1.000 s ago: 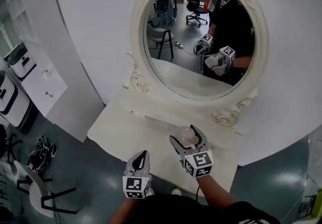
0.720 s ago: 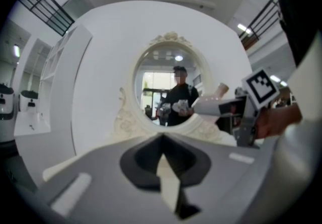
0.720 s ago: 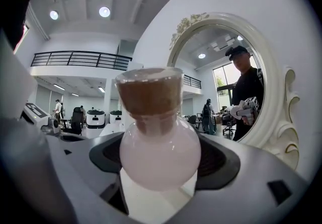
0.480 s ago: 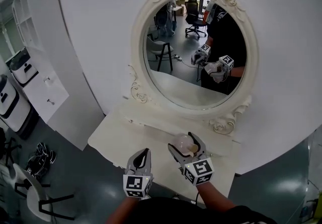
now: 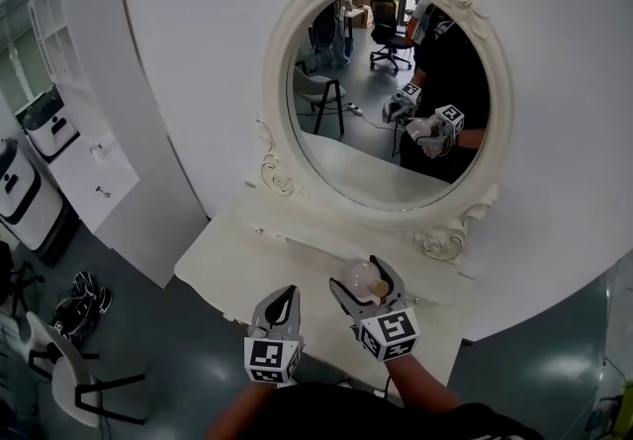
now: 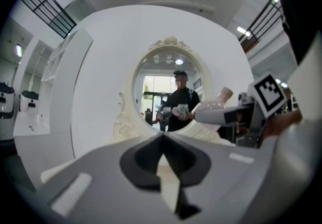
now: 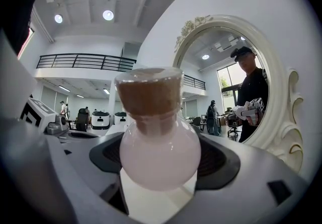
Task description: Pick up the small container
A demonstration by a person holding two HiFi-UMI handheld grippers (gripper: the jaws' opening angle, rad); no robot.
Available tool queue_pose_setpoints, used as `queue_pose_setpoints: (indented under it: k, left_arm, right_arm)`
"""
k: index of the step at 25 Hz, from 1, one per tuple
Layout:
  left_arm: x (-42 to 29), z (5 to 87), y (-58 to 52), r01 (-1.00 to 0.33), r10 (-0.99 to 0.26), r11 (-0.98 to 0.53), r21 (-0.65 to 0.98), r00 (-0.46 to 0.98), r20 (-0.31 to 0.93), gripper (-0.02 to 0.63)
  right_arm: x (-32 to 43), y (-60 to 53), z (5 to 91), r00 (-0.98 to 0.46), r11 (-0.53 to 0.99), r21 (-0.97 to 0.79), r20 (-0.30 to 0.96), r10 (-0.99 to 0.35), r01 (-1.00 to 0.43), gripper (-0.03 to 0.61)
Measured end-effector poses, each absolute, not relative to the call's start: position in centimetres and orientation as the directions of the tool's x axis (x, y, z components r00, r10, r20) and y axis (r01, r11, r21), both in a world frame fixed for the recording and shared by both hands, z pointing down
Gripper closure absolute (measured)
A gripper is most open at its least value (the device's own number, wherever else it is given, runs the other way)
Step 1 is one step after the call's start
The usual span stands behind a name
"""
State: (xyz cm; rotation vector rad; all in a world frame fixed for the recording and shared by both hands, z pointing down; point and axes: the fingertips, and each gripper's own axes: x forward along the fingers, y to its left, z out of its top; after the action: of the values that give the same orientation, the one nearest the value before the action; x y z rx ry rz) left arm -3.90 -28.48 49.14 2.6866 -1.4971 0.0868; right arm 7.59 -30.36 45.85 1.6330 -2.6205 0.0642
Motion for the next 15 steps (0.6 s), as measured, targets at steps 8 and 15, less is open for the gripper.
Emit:
queue_pose_setpoints:
  k: [8, 15]
  left_arm:
    - [-4.03, 49.12, -28.57, -0.855, -0.852, -0.517, 0.032, 0.518, 0.077, 0.606]
    - [-3.99, 49.07, -28.48, -0.854, -0.851, -0.519, 0.033, 0.52, 0.081, 0.606]
  right_arm:
    - [7.34, -30.37, 45.77, -0.452, 0.453, 0.001, 0.064, -0.89, -0.892, 0.196]
    - [7.34, -30.28, 45.54, -0.452, 0.453, 0.003, 0.061, -0.89, -0.892, 0.196]
